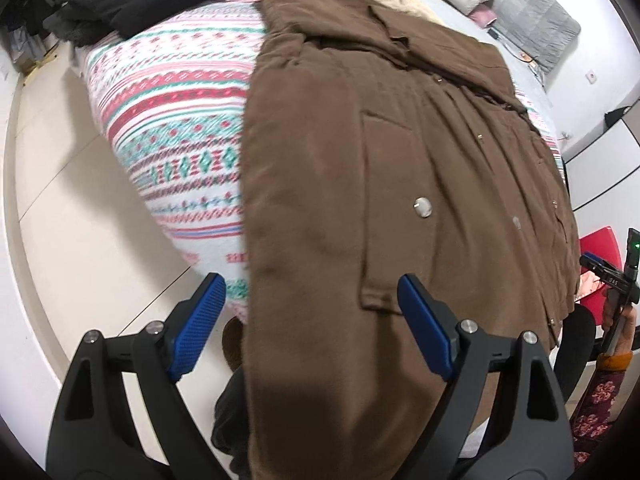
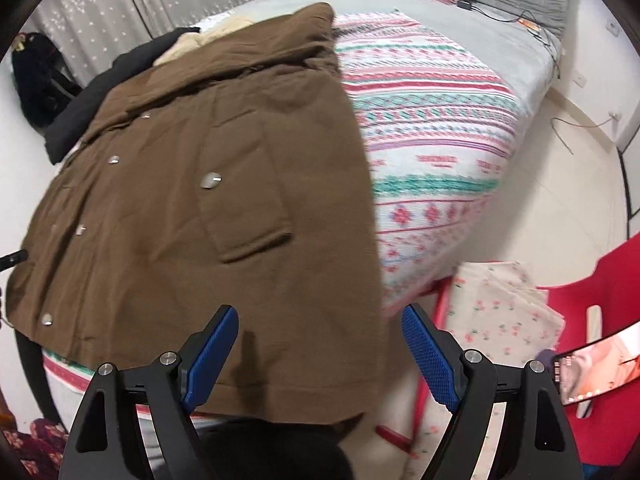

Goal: Fold large clothes

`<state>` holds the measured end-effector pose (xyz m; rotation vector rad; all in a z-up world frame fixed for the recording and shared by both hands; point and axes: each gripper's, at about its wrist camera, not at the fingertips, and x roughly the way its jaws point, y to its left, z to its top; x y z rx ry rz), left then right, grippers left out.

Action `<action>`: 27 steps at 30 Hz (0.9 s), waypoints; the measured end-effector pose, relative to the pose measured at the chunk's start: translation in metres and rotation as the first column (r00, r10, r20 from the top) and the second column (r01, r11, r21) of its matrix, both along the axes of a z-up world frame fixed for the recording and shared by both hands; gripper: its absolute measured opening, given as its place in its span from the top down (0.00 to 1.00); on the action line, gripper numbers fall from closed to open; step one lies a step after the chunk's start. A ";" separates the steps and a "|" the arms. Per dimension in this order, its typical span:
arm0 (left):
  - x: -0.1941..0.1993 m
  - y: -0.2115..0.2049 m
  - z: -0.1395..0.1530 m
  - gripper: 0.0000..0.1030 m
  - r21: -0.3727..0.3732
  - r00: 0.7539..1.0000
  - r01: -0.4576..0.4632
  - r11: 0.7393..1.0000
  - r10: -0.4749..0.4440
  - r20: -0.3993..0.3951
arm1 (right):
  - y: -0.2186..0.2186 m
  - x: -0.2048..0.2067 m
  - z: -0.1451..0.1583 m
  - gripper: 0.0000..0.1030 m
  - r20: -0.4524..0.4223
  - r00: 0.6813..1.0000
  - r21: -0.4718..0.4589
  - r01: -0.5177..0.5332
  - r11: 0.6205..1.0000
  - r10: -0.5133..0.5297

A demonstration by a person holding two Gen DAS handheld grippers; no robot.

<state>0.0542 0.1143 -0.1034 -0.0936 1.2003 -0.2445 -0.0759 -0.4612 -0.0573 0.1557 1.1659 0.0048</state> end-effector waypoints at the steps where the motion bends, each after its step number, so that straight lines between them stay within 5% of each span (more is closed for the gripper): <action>1: 0.000 0.002 -0.001 0.16 -0.003 1.000 -0.002 1.000 0.002 -0.009 | -0.003 0.001 -0.001 0.17 -0.005 1.000 -0.002 0.005 1.000 -0.005; 7: -0.006 -0.003 -0.003 0.26 -0.098 0.998 0.047 0.994 -0.050 -0.034 | -0.021 0.013 -0.011 0.17 -0.039 0.999 0.028 0.015 0.999 -0.014; 16: -0.014 -0.012 -0.013 0.41 -0.140 0.995 0.070 0.988 -0.079 -0.060 | -0.023 0.016 -0.038 0.19 -0.085 0.996 0.176 0.039 0.984 -0.024; 21: -0.019 -0.008 -0.014 0.59 -0.148 0.995 0.057 0.987 -0.067 -0.068 | -0.022 0.003 -0.034 0.73 -0.048 0.999 0.303 0.024 0.953 -0.010; 23: -0.019 -0.006 -0.011 0.77 -0.179 0.997 0.039 0.983 -0.051 -0.064 | -0.020 -0.004 -0.028 0.85 -0.022 1.000 0.281 0.021 0.960 -0.015; 27: -0.020 -0.007 0.000 0.87 -0.213 0.999 0.024 0.977 -0.033 -0.036 | -0.012 -0.012 -0.009 0.91 0.038 0.999 0.273 0.010 0.962 -0.021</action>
